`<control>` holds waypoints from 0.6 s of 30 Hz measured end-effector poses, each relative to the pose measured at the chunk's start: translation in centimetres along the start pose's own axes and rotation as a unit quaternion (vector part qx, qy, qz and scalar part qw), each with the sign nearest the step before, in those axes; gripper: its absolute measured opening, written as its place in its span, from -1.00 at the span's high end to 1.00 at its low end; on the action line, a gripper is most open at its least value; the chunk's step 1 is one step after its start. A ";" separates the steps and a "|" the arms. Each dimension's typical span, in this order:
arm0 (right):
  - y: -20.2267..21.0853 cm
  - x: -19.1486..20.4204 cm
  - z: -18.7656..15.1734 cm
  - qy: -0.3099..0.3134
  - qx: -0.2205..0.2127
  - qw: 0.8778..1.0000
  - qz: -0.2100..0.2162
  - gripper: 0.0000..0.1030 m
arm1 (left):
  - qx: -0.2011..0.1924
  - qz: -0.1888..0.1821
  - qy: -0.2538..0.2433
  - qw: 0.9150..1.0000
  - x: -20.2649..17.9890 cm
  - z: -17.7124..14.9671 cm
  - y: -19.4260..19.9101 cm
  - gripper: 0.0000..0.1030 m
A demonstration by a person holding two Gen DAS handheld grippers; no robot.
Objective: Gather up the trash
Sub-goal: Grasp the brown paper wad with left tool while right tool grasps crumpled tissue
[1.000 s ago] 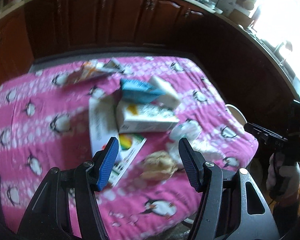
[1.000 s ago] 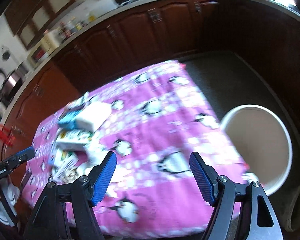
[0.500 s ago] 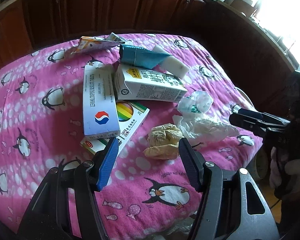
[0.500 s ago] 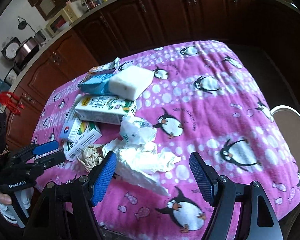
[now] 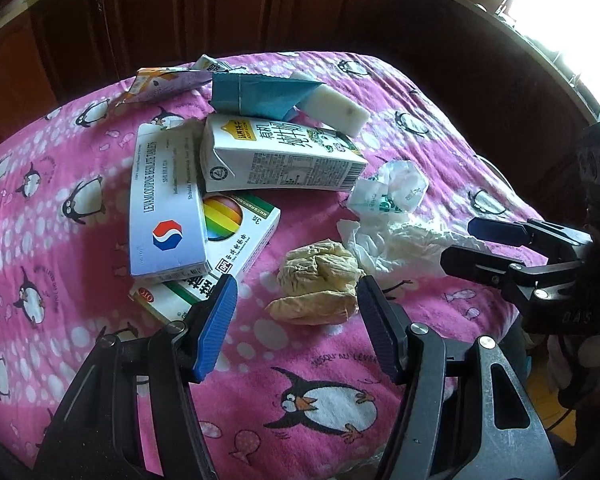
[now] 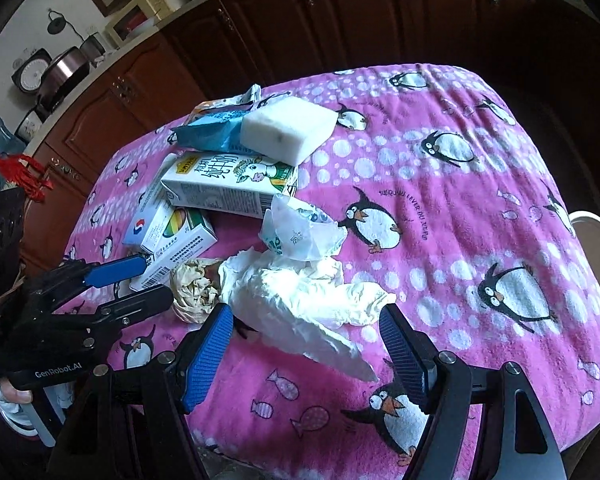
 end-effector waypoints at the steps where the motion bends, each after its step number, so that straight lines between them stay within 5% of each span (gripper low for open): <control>1: -0.2 0.0 0.0 -0.001 0.001 1.000 0.001 -0.43 | 0.001 0.000 0.001 1.000 0.0 0.0 -0.1 -0.19; 7: -2.0 0.1 0.0 0.002 0.014 1.000 0.011 -0.42 | 0.004 0.000 0.005 1.000 0.3 0.0 -0.2 -0.19; 14: -2.7 0.1 0.0 0.003 0.010 0.999 0.031 0.42 | 0.009 -0.005 0.002 1.000 -0.1 -0.1 -0.6 -0.19; 18: -0.8 -0.2 -0.4 0.007 0.003 0.999 0.041 0.51 | 0.015 -0.010 -0.003 1.000 -0.7 0.0 -1.3 -0.19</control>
Point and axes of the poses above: each gripper's, at about its wrist camera, not at the fingertips, and y roughly against the way its jaws point, x to its left, z to its top, the point moved 5 cm from there along -y, roughly the way its jaws point, and after that the axes turned 3 degrees about y, right-handed, at the moved point
